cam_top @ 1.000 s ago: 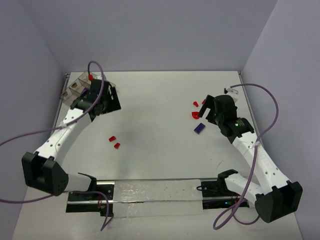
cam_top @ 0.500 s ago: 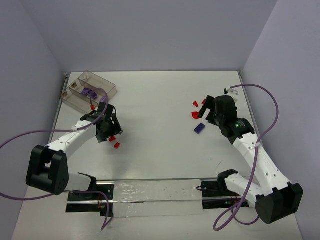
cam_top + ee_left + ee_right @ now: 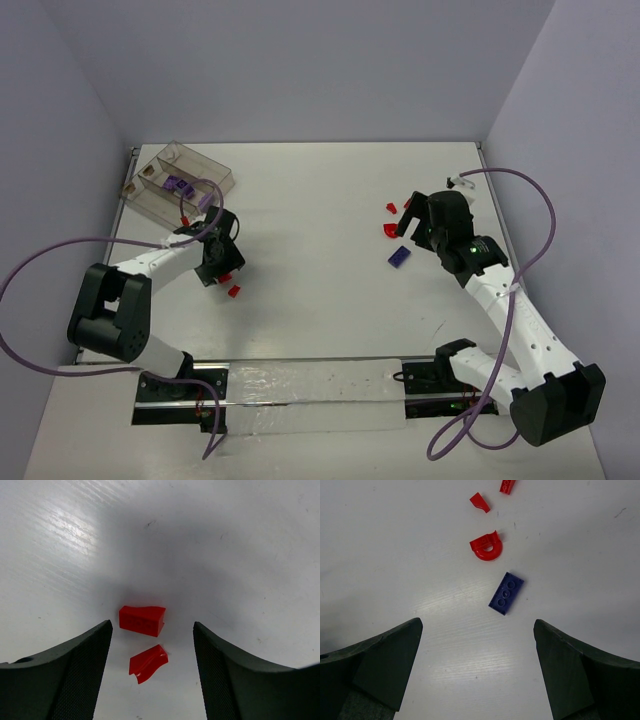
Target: Sort the legos into containers by color
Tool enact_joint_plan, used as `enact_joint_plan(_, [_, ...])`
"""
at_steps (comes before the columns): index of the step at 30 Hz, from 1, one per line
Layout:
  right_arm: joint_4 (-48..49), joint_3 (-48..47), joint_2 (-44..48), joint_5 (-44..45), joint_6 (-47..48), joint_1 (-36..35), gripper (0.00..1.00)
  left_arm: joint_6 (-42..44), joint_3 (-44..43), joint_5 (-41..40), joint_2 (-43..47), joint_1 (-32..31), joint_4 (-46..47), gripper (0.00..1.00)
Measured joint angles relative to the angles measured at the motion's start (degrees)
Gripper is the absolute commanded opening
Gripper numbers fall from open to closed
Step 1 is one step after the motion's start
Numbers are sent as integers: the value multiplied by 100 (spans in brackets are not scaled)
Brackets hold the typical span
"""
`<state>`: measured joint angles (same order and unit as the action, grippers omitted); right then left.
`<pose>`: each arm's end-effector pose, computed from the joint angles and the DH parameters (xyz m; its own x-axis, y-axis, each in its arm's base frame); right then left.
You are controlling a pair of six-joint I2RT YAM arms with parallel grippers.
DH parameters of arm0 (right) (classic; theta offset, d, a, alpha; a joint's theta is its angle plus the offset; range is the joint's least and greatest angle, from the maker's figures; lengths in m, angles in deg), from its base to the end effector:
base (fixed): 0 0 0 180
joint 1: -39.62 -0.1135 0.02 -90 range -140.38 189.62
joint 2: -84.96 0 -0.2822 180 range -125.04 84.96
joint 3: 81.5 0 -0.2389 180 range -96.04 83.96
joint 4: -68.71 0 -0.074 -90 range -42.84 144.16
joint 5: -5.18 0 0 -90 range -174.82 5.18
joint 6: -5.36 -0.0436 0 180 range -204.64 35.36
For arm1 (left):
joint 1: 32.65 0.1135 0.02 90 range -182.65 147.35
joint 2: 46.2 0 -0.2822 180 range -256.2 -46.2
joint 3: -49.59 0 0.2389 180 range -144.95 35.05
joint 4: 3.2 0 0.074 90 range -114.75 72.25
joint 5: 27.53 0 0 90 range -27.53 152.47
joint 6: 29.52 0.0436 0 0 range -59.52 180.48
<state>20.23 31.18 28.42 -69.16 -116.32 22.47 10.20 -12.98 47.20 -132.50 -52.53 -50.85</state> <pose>0.1858 0.0450 0.3227 -0.5392 0.3628 -0.7600 0.2389 0.9313 0.2751 0.2461 -0.0768 0.1890 -0.7610 -0.5139 -0.3960 -0.5264 0.8459 -0.0861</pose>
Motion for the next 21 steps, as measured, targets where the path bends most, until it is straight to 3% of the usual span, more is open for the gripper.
enact_joint_plan(7, [1, 0, -63, 0, 0, -13, 100, -35, 51, -85, -236, 0, 190, 62])
enact_joint_plan(15, [4, 0, -137, -6, -3, -19, 100, -14, 58, -207, -257, 10, 228, 28])
enact_joint_plan(21, [5, 0, -139, -3, -2, -35, 100, 2, 30, -214, -257, 11, 209, 15])
